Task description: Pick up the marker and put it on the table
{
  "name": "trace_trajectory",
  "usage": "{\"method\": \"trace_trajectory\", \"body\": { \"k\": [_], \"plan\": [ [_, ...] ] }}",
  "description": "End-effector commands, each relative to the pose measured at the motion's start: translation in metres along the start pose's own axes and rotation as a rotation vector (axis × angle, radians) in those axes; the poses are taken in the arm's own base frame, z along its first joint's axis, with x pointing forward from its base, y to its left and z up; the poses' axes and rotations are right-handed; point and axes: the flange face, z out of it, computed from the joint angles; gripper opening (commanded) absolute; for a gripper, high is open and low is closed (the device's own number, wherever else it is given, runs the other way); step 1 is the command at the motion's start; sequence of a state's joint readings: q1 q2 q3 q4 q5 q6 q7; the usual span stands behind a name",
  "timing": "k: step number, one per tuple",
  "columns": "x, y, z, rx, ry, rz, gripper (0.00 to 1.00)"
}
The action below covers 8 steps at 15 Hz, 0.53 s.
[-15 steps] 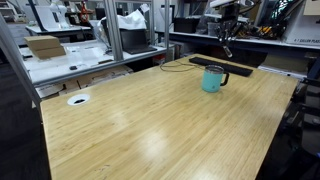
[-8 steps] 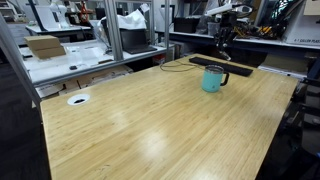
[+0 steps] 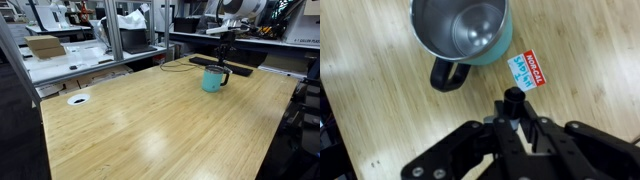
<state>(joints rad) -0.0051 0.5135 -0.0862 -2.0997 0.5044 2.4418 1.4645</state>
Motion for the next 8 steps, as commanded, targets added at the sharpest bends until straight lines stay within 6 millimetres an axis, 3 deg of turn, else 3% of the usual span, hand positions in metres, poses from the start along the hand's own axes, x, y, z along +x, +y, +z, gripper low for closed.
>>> {"method": "trace_trajectory", "body": {
  "k": [1,8],
  "plan": [
    [0.007,0.001,0.013,0.049,0.018,0.035,0.05],
    [0.009,0.001,0.036,0.067,0.029,0.038,0.05]
  ]
}}
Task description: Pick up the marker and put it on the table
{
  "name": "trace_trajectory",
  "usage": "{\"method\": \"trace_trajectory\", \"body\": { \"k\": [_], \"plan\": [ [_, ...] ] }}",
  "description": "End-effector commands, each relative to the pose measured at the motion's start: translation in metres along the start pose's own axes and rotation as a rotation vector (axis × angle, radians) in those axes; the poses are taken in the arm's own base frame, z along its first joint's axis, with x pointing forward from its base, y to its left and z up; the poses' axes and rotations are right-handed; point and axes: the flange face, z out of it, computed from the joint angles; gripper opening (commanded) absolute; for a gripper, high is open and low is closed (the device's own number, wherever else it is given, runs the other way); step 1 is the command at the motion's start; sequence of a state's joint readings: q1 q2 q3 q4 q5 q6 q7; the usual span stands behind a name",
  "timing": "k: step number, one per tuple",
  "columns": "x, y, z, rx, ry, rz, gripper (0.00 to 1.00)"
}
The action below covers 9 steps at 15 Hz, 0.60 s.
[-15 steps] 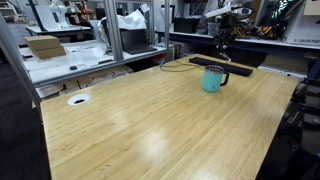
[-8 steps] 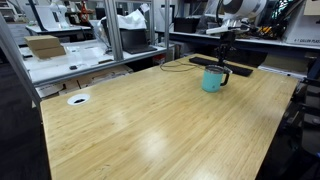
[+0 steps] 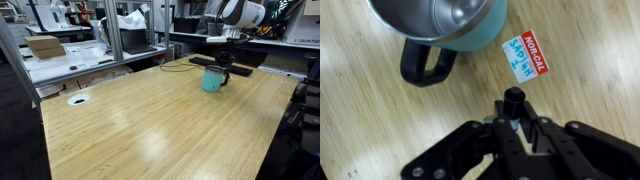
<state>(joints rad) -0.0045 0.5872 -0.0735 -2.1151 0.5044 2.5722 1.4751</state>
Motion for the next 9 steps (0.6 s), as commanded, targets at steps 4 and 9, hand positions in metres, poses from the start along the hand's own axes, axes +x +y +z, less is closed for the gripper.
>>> {"method": "trace_trajectory", "body": {
  "k": [4,9],
  "plan": [
    [-0.010,0.003,-0.003,0.028,-0.024,0.002,0.56],
    [-0.017,0.007,-0.024,0.066,-0.038,-0.023,0.93]
  ]
}}
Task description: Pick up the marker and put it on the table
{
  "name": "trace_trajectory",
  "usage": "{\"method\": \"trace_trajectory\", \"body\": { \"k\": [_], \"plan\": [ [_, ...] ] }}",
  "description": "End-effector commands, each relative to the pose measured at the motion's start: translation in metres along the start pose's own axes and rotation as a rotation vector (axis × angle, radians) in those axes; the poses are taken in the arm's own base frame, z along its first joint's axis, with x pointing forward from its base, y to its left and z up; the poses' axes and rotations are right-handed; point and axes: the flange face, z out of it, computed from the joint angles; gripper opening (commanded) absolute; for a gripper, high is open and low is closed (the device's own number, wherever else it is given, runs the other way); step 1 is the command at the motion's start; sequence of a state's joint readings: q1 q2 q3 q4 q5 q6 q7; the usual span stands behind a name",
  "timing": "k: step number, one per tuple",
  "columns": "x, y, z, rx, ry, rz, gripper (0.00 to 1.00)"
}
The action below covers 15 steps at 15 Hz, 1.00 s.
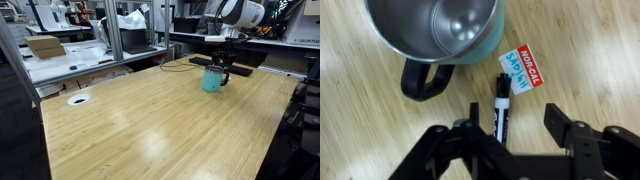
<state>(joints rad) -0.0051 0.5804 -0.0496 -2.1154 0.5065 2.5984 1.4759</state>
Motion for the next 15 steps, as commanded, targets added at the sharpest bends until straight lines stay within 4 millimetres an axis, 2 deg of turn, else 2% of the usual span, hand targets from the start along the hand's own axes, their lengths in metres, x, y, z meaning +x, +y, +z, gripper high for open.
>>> {"method": "trace_trajectory", "body": {
  "k": [1,5,9,12,15],
  "plan": [
    [-0.007,0.006,-0.030,0.056,-0.035,-0.013,0.98],
    [-0.028,0.011,-0.086,0.094,-0.114,-0.120,1.00],
    [-0.049,0.030,-0.142,0.085,-0.191,-0.272,1.00],
    [-0.061,0.050,-0.173,0.038,-0.202,-0.368,1.00],
    [-0.069,0.066,-0.192,0.014,-0.143,-0.403,1.00]
  ]
}}
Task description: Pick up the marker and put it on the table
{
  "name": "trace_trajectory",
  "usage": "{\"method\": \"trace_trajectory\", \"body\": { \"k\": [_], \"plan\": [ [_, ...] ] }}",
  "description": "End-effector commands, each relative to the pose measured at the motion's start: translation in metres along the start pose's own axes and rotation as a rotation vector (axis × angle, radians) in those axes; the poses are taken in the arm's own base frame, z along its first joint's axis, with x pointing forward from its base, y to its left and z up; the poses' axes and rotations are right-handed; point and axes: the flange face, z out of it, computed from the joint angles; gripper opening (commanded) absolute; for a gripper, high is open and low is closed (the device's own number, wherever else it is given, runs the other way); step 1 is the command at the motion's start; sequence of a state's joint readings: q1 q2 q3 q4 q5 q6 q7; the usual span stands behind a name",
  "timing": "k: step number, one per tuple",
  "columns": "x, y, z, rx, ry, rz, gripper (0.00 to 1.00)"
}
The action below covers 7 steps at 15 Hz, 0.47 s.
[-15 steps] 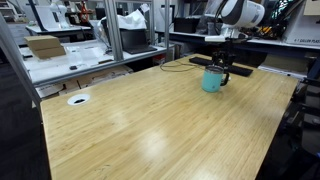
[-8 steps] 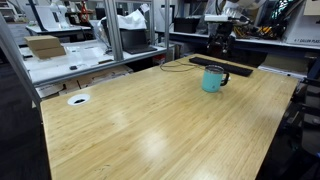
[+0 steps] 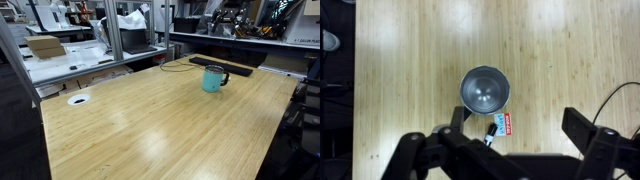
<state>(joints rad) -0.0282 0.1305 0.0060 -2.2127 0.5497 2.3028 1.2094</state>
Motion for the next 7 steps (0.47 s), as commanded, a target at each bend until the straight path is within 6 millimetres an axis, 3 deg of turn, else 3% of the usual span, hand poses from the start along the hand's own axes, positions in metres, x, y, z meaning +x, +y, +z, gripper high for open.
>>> {"method": "trace_trajectory", "body": {
  "k": [1,7],
  "plan": [
    [-0.012,0.016,-0.018,-0.034,0.055,-0.045,1.00],
    [-0.024,0.021,-0.026,-0.042,0.133,-0.092,1.00]
  ]
}}
